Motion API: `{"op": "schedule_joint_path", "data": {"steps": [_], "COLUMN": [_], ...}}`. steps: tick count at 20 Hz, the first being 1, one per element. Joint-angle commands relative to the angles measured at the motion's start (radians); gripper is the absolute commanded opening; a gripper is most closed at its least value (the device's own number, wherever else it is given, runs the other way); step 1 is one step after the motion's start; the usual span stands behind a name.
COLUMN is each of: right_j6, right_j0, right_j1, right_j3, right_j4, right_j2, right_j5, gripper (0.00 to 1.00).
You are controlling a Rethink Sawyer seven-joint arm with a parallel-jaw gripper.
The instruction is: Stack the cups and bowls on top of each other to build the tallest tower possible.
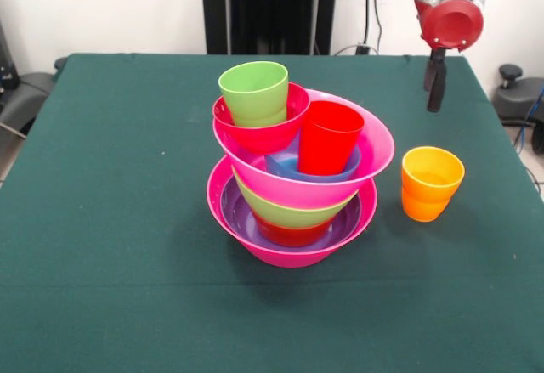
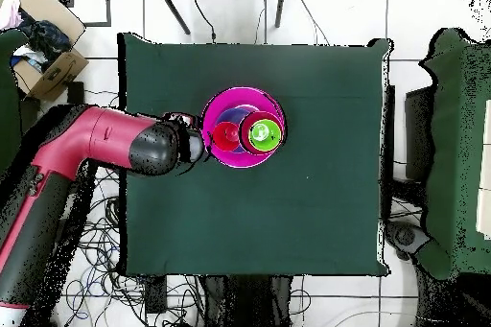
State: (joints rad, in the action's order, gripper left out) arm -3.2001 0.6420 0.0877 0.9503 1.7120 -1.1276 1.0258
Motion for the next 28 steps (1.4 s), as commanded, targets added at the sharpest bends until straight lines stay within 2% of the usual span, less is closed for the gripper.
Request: {"op": "schedule_joint_path", "data": {"steps": [1, 28], "right_j6": [0.257, 0.344], "right_j0": [0.001, -0.010], "right_j1": [0.064, 0.105], "right_j3": [-0.062, -0.059], "right_j4": [-0.046, -0.056], "right_j2": [0.192, 0.256], "right_j5": [-0.131, -0.276], "gripper": [1.00, 1.00]}}
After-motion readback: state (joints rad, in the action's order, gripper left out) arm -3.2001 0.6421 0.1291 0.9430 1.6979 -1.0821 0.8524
